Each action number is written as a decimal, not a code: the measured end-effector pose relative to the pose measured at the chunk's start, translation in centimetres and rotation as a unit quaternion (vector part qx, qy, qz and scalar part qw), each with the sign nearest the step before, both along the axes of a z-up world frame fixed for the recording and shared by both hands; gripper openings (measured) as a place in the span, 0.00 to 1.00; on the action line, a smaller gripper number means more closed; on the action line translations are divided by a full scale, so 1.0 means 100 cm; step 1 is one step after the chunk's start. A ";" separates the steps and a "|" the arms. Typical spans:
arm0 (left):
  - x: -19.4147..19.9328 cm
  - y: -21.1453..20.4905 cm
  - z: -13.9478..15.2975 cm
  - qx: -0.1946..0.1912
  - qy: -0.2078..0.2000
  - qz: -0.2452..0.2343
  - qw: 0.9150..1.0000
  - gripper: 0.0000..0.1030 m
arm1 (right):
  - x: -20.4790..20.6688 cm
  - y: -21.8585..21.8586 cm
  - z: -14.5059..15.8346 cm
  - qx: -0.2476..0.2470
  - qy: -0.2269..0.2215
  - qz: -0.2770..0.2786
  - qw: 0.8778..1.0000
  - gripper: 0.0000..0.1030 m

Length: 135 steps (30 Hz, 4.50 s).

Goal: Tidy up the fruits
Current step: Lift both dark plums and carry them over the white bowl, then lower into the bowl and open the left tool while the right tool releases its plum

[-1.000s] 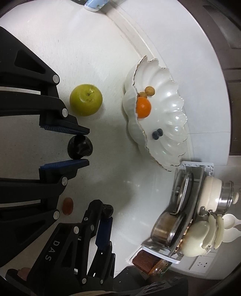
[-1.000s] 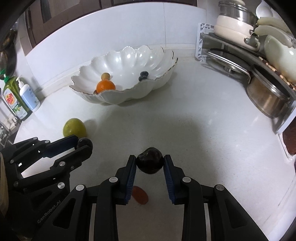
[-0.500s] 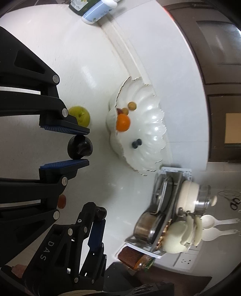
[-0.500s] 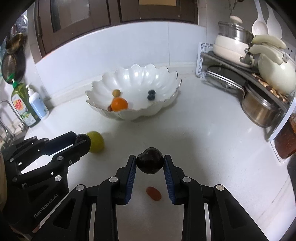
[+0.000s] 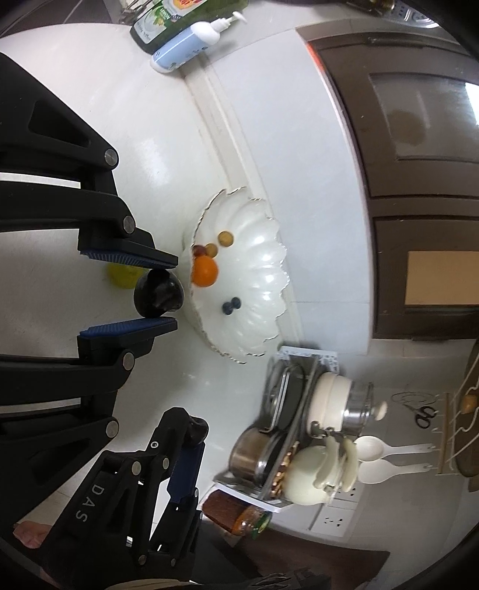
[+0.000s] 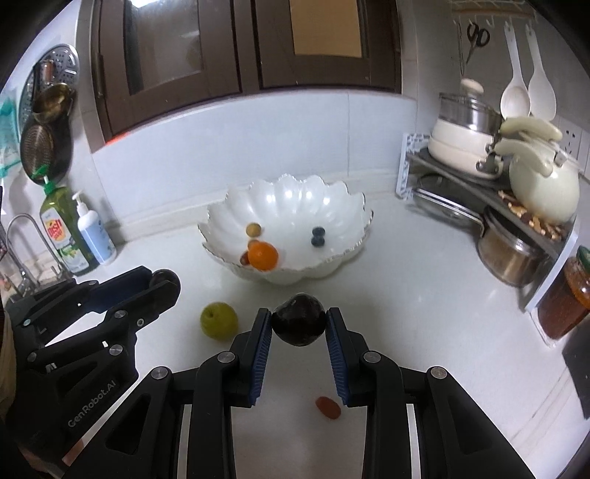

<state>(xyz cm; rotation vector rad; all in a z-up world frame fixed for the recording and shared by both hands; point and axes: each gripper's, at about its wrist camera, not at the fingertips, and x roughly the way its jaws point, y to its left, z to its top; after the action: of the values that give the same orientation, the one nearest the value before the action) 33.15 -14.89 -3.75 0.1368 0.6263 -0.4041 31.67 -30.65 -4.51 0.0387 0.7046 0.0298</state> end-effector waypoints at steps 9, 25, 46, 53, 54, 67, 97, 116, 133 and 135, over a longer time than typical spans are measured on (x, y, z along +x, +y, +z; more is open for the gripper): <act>-0.002 0.011 0.024 -0.006 -0.036 0.011 0.999 0.26 | -0.002 0.007 0.020 0.003 -0.034 0.005 0.999 0.31; 0.012 0.017 0.057 -0.020 -0.071 0.030 0.997 0.26 | 0.016 0.016 0.051 0.009 -0.078 0.016 0.997 0.31; 0.062 0.011 0.081 -0.028 -0.081 0.042 0.995 0.26 | 0.066 0.022 0.073 0.004 -0.098 0.020 0.995 0.31; 0.082 0.006 0.085 -0.022 -0.082 0.043 0.996 0.26 | 0.086 0.023 0.077 -0.001 -0.098 0.021 0.995 0.31; 0.086 0.005 0.085 -0.021 -0.080 0.043 0.996 0.26 | 0.090 0.023 0.078 -0.002 -0.097 0.022 0.995 0.31; 0.143 -0.006 0.069 -0.003 -0.030 0.036 0.999 0.26 | 0.152 0.013 0.066 -0.014 -0.053 0.014 0.998 0.31; 0.270 -0.041 -0.017 0.055 0.118 0.034 0.991 0.26 | 0.286 -0.019 -0.028 -0.005 0.131 -0.014 0.991 0.31; 0.291 -0.054 -0.048 0.080 0.164 0.027 0.983 0.27 | 0.303 -0.033 -0.061 -0.007 0.184 -0.022 0.983 0.31; 0.279 -0.047 -0.034 0.083 0.139 0.044 0.986 0.45 | 0.288 -0.035 -0.050 -0.023 0.171 -0.032 0.984 0.33; 0.276 -0.045 -0.031 0.081 0.135 0.047 0.986 0.45 | 0.283 -0.033 -0.045 -0.026 0.163 -0.032 0.986 0.33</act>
<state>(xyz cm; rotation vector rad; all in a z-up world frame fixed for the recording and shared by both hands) 60.72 -19.42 -6.88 0.2088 0.9302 -0.2812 59.99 -33.91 -9.01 0.0169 1.0307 -0.0572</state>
